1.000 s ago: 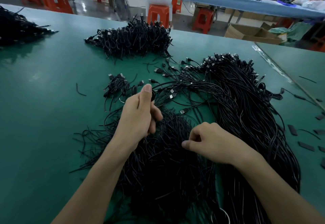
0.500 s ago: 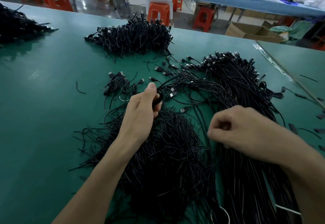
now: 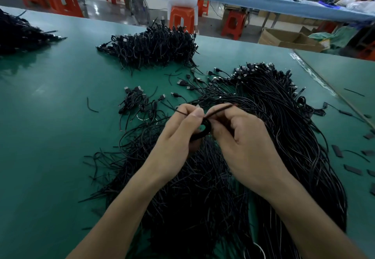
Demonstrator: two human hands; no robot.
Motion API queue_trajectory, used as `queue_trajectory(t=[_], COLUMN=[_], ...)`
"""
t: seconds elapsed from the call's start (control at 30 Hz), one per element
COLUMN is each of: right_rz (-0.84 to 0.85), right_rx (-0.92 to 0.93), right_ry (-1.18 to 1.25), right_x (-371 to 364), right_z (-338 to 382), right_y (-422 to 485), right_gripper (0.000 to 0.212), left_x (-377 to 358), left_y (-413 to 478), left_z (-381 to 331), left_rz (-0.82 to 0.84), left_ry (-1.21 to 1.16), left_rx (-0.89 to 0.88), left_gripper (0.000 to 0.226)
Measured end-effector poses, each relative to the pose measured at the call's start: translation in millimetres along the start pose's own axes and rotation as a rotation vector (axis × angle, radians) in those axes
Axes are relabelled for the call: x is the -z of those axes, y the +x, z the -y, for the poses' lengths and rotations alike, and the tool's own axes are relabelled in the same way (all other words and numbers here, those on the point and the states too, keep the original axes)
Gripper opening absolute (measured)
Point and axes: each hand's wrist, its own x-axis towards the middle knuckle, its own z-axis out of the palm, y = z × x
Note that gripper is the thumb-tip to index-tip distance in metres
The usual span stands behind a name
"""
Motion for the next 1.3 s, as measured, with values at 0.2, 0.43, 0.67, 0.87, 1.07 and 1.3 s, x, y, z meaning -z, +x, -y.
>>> queue_trajectory(t=[0.2, 0.43, 0.67, 0.87, 1.07, 1.3], right_rz=[0.09, -0.041, 0.0, 0.161, 0.307, 0.263], right_rx=[-0.032, -0.06, 0.225, 0.53, 0.543, 0.202], right_ry=[-0.015, -0.034, -0.388, -0.719, -0.624, -0.251], right_x=[2, -3, -8, 3, 14, 20], right_z=[-1, 0, 5, 7, 6, -7], right_y=[-4, -6, -9, -5, 1, 2], right_gripper=[0.015, 0.011, 0.007, 0.004, 0.005, 0.007], left_x=[0, -1, -6, 1, 4, 8], left_y=[-1, 0, 2, 2, -2, -1], left_z=[-4, -3, -3, 4, 6, 2], left_rz=[-0.05, -0.093, -0.143, -0.03, 0.245, 0.461], left_ry=[-0.005, -0.041, -0.142, -0.022, -0.002, -0.272], left_rx=[-0.124, -0.112, 0.011, 0.259, 0.624, 0.6], left_gripper=[0.047, 0.049, 0.056, 0.061, 0.058, 0.068])
